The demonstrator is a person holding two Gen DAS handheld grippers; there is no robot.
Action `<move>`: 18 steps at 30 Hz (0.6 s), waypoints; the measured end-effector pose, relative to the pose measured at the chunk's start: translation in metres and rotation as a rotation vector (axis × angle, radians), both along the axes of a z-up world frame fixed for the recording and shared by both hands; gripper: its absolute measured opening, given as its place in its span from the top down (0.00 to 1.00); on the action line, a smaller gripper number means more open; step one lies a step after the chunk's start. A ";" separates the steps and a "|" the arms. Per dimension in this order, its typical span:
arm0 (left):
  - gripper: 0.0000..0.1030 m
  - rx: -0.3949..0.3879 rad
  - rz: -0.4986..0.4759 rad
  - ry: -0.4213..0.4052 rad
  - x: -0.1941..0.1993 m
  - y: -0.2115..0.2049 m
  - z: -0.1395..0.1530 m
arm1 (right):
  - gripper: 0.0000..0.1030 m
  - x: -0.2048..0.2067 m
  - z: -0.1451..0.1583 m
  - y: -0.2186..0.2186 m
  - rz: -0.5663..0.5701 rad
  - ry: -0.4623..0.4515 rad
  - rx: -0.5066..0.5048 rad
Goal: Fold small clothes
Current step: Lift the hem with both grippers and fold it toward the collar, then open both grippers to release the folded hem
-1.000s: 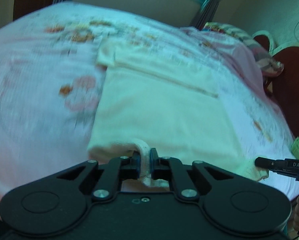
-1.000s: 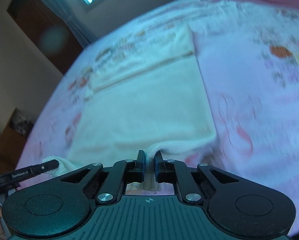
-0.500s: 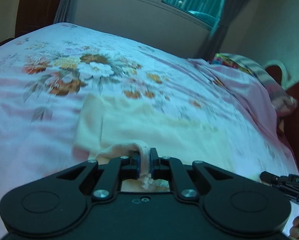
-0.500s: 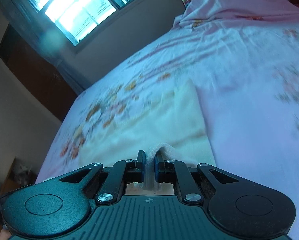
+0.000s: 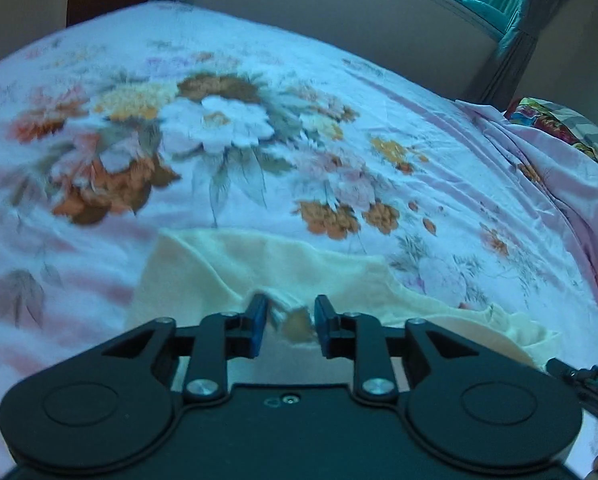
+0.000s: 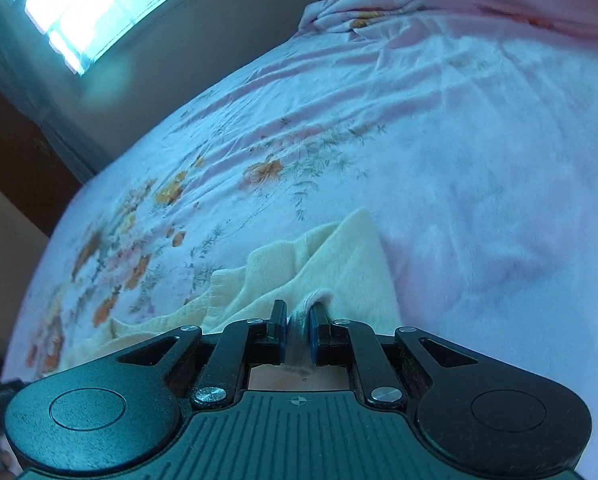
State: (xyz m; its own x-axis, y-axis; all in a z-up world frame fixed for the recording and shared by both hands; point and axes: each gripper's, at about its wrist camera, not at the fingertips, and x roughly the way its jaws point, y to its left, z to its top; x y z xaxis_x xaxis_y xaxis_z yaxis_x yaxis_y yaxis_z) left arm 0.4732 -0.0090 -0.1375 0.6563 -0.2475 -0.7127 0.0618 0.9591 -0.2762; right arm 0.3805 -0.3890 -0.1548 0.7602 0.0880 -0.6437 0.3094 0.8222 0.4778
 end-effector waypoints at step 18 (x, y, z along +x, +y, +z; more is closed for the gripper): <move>0.41 0.213 -0.096 -0.010 -0.039 -0.012 -0.027 | 0.46 -0.009 0.000 0.071 0.197 0.030 -0.355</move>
State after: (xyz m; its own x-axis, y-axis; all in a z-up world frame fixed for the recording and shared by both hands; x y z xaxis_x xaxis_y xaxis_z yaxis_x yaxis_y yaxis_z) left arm 0.4339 -0.0208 -0.1640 0.6440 -0.1539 -0.7494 0.1573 0.9853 -0.0671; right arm 0.3715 -0.3176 -0.1547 0.7318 -0.0018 -0.6816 0.1390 0.9794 0.1467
